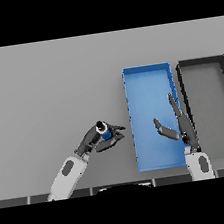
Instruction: Pick up the blue pipe and place it into the blue bin.
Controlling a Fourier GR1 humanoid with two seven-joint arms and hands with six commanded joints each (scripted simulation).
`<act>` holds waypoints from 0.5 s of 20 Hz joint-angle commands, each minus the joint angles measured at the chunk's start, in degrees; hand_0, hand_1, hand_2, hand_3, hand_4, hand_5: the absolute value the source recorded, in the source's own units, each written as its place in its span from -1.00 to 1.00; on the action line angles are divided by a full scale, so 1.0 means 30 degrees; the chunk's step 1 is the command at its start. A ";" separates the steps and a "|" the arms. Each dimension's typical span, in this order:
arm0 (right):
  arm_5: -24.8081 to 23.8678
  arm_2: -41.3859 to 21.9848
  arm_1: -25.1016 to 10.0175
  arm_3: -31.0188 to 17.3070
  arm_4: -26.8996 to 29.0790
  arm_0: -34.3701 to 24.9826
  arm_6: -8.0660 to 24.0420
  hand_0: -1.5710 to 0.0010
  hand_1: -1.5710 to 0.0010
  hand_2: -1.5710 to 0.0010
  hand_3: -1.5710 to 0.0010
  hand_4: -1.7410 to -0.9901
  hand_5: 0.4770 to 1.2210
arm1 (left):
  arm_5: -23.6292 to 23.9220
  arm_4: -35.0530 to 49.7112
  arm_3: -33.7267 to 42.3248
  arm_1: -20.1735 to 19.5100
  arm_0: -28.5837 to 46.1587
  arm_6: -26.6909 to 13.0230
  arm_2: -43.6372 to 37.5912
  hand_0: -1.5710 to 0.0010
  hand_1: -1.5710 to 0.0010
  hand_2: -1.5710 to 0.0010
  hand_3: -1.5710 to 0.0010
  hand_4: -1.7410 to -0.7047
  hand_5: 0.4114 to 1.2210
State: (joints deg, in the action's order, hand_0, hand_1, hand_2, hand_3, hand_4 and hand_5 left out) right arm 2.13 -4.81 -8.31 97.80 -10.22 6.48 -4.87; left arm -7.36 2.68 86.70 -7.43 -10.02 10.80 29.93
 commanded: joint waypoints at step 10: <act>-0.0604 -0.0227 0.0205 0.0471 -0.0746 0.0726 -0.0620 1.00 1.00 1.00 1.00 0.59 -0.55 | -0.1040 -0.0328 0.1782 0.0680 -0.0813 -0.2436 0.0063 -1.00 -1.00 -1.00 -1.00 -0.47 1.00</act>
State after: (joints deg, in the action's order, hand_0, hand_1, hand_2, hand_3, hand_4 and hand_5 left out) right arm 0.37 -5.51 -7.65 99.19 -12.46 8.72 -6.99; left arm -10.54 1.62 92.04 -5.38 -12.45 3.47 30.11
